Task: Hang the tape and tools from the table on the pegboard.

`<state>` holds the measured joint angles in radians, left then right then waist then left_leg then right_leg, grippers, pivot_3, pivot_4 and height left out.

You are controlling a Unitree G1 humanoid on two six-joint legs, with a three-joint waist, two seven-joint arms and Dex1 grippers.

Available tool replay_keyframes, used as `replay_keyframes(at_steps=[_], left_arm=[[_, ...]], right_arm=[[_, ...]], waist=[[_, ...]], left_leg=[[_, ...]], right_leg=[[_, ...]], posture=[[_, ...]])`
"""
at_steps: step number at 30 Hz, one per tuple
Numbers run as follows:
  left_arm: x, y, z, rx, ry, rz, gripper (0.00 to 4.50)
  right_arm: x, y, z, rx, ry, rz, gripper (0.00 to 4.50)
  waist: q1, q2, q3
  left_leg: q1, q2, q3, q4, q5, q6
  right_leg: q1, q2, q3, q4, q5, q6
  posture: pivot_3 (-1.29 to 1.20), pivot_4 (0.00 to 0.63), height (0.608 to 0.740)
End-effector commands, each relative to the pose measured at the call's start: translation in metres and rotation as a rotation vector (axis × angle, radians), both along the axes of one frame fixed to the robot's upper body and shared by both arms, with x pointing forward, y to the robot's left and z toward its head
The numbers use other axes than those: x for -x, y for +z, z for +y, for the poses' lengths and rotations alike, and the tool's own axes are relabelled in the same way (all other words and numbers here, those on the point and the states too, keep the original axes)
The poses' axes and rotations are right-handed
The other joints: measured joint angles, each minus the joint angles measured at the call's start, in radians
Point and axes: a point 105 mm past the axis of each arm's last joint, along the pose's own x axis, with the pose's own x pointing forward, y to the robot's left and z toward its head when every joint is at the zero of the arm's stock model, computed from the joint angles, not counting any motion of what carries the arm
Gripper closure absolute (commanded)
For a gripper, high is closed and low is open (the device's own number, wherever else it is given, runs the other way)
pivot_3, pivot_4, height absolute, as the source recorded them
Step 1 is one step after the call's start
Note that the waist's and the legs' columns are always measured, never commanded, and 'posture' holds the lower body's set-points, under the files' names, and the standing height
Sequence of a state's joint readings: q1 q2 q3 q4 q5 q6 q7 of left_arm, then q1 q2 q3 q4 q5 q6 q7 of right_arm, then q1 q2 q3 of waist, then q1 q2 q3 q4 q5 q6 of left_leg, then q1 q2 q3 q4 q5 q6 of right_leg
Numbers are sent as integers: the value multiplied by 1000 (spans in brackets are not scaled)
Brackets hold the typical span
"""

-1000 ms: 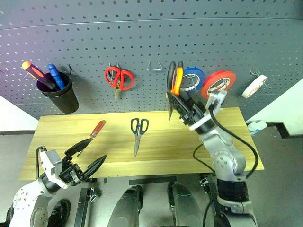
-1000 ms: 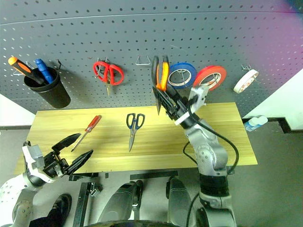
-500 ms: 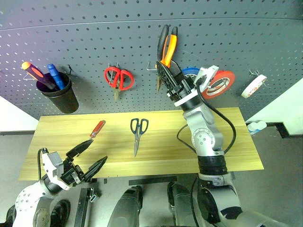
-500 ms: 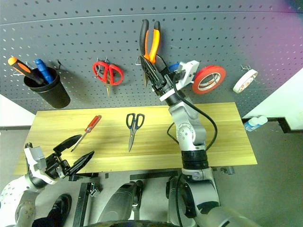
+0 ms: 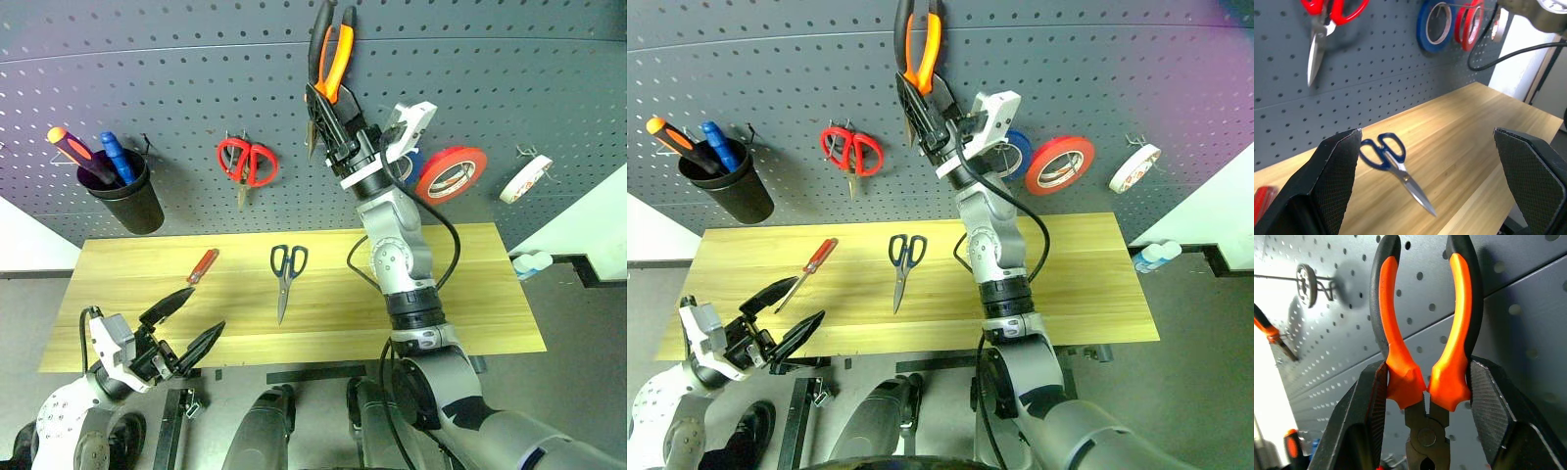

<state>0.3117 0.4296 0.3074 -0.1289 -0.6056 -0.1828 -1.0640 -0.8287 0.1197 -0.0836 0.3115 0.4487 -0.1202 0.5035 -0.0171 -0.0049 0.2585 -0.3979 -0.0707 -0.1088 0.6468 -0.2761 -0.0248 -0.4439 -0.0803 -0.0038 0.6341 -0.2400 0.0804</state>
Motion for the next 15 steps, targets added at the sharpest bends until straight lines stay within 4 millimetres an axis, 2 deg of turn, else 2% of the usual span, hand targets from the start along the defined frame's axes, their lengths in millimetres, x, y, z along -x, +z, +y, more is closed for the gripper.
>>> replay_keyframes(at_steps=[1,11,15], left_arm=[[4,6,-1,-11,3,-24,0],[7,8,-4,-10,6,-14,0],[7,9,-5,-6,10,-16,0]], right_arm=[[5,22,0,-25,-38,-106,2433],[-1,33,2,-58,-59,-127,2433],[-5,30,1,-48,-84,-124,2433]], waist=[[-2,0,0],[-1,0,0],[0,0,0]], left_leg=[[0,0,0,0,0,0],[1,0,0,0,1,-1],[2,0,0,0,1,-1]], right_leg=[[0,0,0,0,0,0],[0,0,0,2,0,-1],[0,0,0,3,0,-1]], posture=[[57,225,740],[71,236,740],[73,238,740]])
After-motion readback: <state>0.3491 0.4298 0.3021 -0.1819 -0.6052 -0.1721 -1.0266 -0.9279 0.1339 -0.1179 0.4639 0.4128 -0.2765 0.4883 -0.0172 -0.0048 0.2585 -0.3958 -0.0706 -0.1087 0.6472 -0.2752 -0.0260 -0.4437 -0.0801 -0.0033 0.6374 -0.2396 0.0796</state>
